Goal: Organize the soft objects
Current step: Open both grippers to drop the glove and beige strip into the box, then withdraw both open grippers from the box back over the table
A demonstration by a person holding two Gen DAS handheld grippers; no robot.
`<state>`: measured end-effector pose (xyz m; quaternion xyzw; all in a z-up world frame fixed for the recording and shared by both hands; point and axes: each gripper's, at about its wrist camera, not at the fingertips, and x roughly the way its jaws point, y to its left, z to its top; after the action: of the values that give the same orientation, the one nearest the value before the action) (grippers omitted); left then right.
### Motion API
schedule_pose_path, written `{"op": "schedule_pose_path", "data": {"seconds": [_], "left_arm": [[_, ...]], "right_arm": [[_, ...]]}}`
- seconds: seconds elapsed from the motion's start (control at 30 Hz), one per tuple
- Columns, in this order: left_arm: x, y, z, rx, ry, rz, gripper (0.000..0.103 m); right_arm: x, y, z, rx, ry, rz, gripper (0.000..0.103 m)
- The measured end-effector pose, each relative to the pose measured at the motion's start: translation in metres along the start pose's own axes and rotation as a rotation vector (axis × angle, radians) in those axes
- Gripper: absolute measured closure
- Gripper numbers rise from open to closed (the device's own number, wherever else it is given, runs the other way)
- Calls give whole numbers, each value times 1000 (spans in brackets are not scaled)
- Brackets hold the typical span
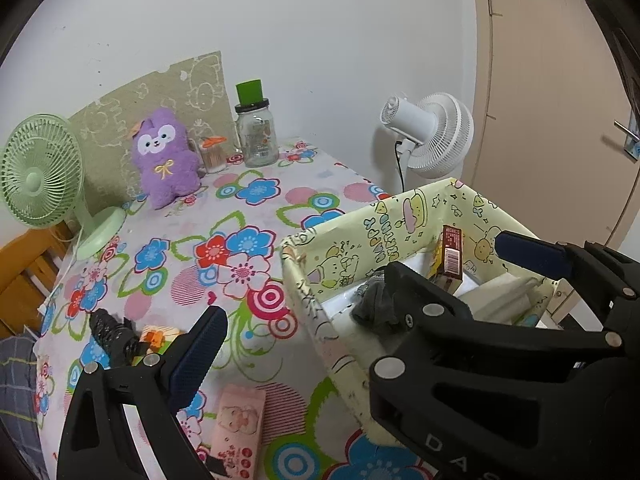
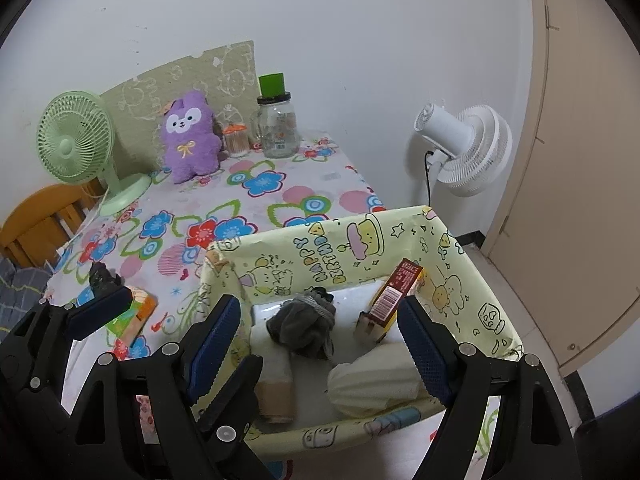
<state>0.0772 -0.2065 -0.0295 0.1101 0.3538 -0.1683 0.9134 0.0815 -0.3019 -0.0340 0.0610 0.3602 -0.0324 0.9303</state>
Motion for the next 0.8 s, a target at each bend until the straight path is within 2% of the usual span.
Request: {"op": "schedule_pose_path", "data": {"seconds": [0.8], "left_arm": [[-41,34,-18,-28,-49,40,4]], "right_arm": [[-33,46,-7,-44,-34,12,20]]}}
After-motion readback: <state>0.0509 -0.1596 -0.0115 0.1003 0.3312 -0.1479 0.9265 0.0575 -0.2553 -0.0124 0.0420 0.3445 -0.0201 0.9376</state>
